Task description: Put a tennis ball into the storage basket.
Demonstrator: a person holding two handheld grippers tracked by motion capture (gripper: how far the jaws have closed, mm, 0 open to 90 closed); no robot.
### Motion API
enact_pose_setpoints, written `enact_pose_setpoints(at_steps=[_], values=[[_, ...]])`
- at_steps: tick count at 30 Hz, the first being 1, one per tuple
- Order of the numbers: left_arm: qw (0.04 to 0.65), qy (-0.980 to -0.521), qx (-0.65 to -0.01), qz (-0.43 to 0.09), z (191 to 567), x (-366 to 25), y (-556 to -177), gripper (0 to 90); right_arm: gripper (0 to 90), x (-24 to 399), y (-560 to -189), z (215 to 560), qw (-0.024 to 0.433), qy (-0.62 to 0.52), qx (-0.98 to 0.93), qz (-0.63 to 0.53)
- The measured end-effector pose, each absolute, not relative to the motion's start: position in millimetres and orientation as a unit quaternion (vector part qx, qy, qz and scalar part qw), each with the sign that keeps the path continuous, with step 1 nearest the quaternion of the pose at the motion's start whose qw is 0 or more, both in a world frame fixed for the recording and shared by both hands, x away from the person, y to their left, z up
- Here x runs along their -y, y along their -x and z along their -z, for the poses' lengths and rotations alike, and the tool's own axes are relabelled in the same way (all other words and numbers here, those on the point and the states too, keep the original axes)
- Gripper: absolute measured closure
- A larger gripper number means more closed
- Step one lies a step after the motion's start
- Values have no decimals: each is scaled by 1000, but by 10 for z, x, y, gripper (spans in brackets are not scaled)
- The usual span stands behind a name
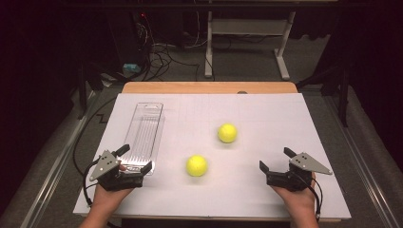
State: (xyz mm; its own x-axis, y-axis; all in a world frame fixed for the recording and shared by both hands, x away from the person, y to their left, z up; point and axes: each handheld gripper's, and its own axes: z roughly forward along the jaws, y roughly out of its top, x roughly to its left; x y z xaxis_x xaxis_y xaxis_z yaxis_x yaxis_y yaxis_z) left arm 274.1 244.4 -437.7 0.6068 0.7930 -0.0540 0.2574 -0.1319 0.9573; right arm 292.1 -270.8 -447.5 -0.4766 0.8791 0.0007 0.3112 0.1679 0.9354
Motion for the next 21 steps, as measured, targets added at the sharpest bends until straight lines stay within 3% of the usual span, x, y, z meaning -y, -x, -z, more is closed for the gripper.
enact_pose_setpoints(at_steps=[21], values=[[550,-704,-376,-247,4365,-2481,-2737,4,0,2741,-2907,4438,308,-421,-704,-482]])
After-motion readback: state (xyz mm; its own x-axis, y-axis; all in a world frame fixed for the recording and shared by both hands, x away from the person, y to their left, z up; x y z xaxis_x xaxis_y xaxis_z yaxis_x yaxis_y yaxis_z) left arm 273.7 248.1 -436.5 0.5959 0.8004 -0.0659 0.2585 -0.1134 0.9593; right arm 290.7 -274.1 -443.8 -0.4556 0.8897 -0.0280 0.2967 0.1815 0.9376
